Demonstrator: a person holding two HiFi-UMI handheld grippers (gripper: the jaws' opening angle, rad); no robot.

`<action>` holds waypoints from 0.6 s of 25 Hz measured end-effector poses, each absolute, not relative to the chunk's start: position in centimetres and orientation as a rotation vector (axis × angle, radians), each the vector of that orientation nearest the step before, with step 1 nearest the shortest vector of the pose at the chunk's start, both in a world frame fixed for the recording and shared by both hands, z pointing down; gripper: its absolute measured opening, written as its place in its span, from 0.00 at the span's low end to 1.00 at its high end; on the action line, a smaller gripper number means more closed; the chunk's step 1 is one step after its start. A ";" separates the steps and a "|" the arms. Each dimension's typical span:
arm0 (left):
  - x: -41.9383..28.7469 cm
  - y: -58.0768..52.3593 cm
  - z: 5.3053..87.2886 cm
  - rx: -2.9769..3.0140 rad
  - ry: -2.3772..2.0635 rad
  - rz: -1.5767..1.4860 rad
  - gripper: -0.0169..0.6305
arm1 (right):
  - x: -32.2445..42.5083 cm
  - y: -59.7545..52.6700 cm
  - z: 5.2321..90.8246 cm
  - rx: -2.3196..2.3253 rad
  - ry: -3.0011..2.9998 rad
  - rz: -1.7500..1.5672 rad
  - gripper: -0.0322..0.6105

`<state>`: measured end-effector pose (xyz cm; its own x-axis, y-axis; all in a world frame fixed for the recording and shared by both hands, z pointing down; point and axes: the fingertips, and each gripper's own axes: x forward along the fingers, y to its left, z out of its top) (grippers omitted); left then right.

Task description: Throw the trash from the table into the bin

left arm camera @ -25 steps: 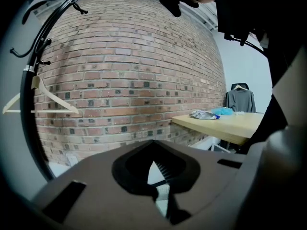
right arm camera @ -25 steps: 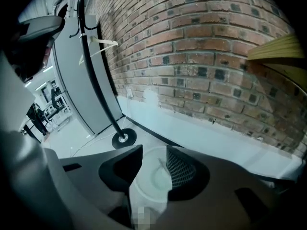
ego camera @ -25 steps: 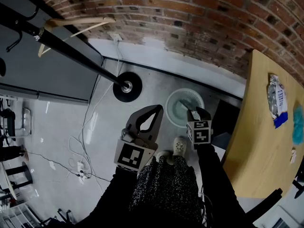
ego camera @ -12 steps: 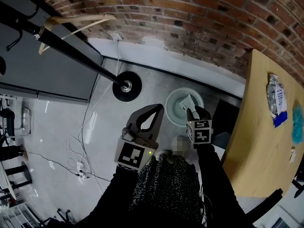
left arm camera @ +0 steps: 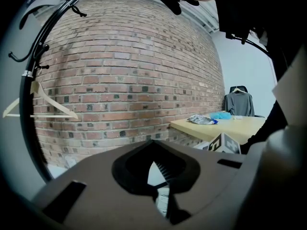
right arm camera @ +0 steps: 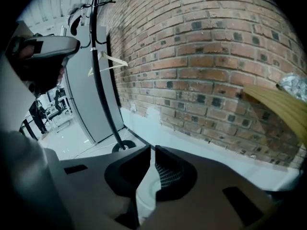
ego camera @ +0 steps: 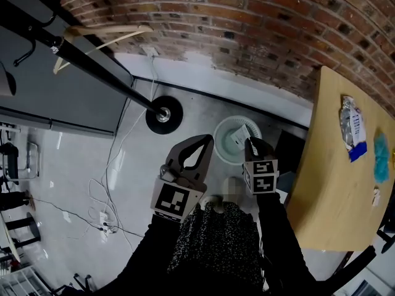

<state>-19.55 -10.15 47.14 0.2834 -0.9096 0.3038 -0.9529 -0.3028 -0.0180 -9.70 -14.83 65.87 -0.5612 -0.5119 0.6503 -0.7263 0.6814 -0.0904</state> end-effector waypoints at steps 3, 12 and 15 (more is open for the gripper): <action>-19.3 -10.1 46.2 2.388 -1.739 0.388 0.04 | -9.9 -14.7 63.1 0.975 -2.326 0.442 0.07; -17.9 -9.5 43.7 2.429 -1.701 0.402 0.04 | -9.7 -14.6 55.1 1.045 -2.403 0.379 0.07; -17.5 -9.3 42.6 2.444 -1.693 0.397 0.04 | -8.7 -14.3 52.4 1.082 -2.419 0.355 0.07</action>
<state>-17.48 -9.31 42.59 0.3309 -0.8964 0.2950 -0.9340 -0.3558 -0.0333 -8.67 -14.27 52.42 -0.5827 -0.6333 0.5093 -0.7529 0.6566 -0.0450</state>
